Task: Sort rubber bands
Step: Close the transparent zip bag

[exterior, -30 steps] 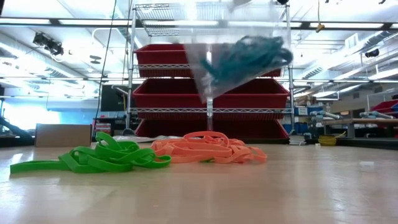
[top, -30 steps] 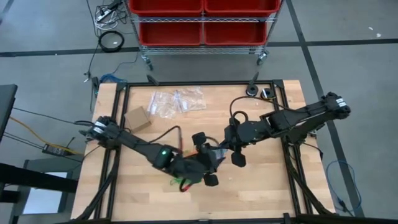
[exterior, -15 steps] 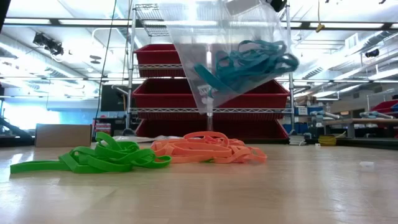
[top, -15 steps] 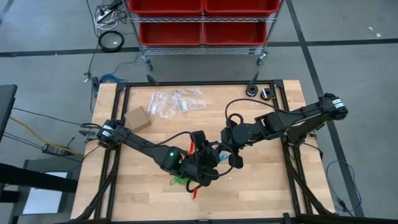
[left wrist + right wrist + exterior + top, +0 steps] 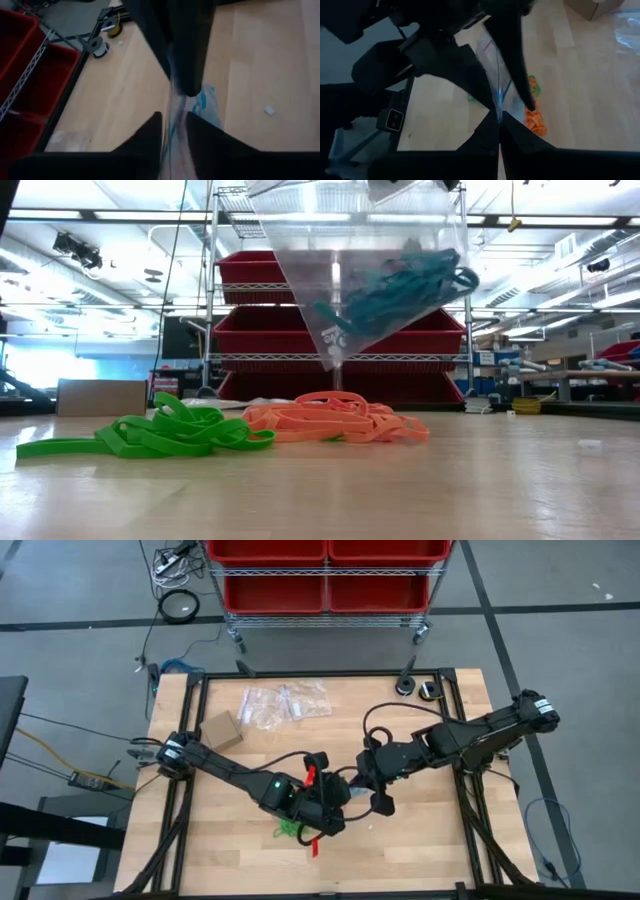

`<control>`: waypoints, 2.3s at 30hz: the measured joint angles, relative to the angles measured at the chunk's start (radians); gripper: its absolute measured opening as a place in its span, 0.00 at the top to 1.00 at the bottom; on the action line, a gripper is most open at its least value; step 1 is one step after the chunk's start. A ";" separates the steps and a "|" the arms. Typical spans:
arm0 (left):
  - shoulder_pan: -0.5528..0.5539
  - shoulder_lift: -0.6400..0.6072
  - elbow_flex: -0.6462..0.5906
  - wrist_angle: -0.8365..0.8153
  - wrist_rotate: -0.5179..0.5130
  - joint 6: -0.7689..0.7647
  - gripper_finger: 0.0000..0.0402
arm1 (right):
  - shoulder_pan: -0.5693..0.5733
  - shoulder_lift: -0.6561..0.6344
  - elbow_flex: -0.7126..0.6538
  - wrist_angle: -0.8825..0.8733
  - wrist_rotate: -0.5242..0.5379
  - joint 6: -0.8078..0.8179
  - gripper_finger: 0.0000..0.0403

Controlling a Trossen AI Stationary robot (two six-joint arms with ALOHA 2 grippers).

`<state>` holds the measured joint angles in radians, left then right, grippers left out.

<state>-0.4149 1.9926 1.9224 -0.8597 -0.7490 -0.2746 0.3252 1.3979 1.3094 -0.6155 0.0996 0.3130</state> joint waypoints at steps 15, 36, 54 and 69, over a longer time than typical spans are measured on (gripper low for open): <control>-0.007 0.000 0.000 -0.004 0.065 0.044 0.99 | 0.012 0.000 0.000 -0.053 0.004 -0.071 0.96; -0.060 -0.004 0.095 0.008 0.059 0.088 1.00 | 0.122 -0.001 0.000 0.032 0.128 -0.182 0.73; -0.091 -0.004 0.095 0.006 0.075 0.057 1.00 | 0.164 -0.015 0.000 0.101 0.057 -0.220 0.92; -0.099 -0.004 0.095 0.033 0.130 0.065 1.00 | 0.164 -0.014 0.000 0.116 0.075 -0.247 0.99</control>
<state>-0.5137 1.9888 2.0178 -0.8268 -0.6186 -0.2100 0.4892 1.3838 1.3094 -0.4995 0.1750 0.0657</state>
